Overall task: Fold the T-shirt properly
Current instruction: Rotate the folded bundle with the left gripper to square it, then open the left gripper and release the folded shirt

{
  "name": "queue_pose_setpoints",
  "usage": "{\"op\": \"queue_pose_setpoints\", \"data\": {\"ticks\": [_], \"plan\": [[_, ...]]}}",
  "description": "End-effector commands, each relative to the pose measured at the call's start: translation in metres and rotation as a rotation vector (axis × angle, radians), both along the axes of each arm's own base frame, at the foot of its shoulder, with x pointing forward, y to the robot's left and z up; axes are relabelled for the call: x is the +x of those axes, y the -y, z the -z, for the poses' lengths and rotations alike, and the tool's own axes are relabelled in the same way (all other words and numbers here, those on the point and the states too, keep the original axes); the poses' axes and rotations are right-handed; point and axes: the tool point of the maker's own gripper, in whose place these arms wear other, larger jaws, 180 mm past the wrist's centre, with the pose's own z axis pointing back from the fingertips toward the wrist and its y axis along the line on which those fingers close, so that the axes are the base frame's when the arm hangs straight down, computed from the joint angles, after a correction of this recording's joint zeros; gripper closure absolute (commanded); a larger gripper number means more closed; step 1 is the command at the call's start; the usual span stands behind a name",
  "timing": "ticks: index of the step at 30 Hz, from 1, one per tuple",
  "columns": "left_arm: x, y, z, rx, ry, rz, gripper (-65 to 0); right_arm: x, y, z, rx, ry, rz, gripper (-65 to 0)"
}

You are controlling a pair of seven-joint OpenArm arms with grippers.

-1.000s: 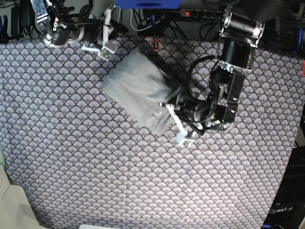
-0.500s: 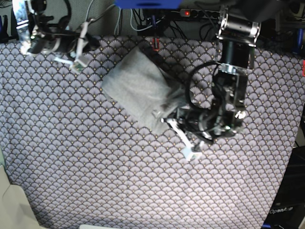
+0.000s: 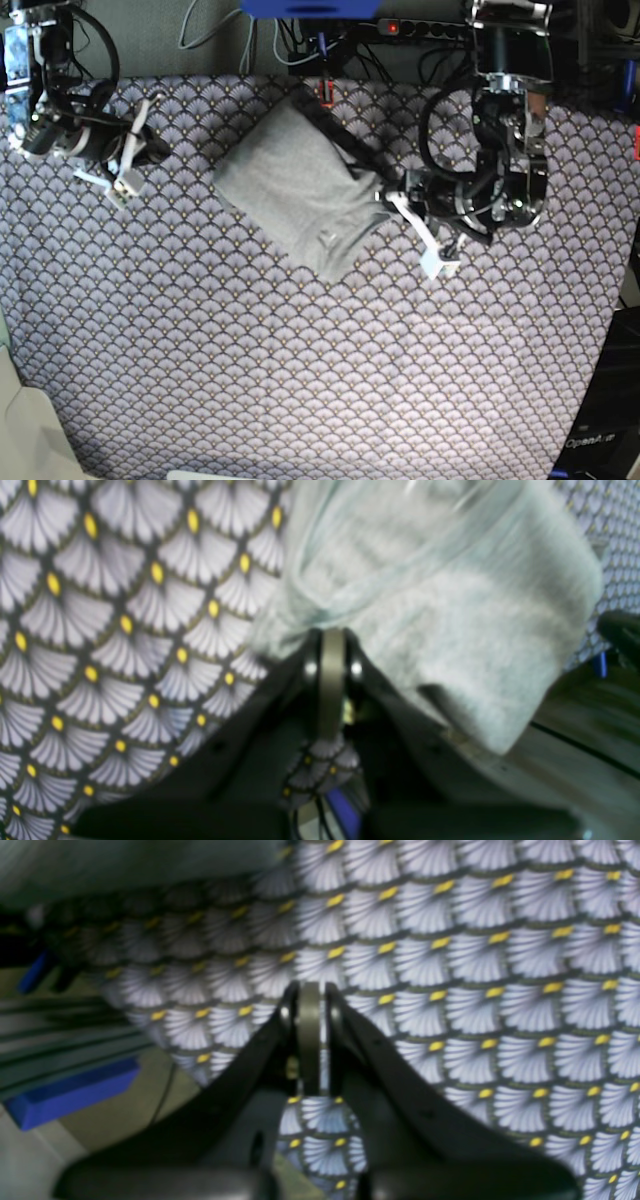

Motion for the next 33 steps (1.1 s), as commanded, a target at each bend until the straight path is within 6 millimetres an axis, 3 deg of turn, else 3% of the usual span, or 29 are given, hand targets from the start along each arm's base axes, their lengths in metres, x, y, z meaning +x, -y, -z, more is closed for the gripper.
{"op": "queue_pose_setpoints", "data": {"ticks": [1, 5, 8, 11, 18, 21, 27, 33], "plan": [[0.003, 0.0, -0.006, -0.01, 0.027, 0.0, 0.0, 0.015, 0.003, -0.011, 0.008, 0.05, -0.001, 0.0], [-0.013, 0.002, 0.005, -0.014, -0.016, 0.001, 0.0, 0.04, 0.013, -0.012, 0.008, 0.07, 0.033, 0.0], [-0.015, 0.004, 0.007, -0.02, -0.022, -0.003, 0.0, 0.056, 0.015, -0.013, 0.015, 0.079, 0.05, 0.0], [-0.013, 0.004, 0.017, -0.03, -0.038, -0.028, 0.0, 0.067, 0.004, -0.011, 0.024, 0.076, 0.014, 0.0], [-0.006, 0.015, 0.044, -0.051, -0.06, -0.062, 0.0, 0.072, -0.028, -0.006, 0.073, 0.064, -0.033, 0.0], [-0.003, 0.021, 0.052, -0.051, -0.062, -0.056, 0.0, 0.068, -0.037, -0.003, 0.095, 0.056, -0.034, 0.0], [0.027, 0.041, 0.047, -0.089, -0.018, -0.071, 0.0, 0.038, -0.072, 0.01, 0.148, -0.001, -0.088, 0.0], [0.058, 0.065, 0.021, -0.143, 0.045, -0.063, 0.0, 0.001, -0.106, -0.013, 0.206, 0.043, -0.153, 0.0]]}}
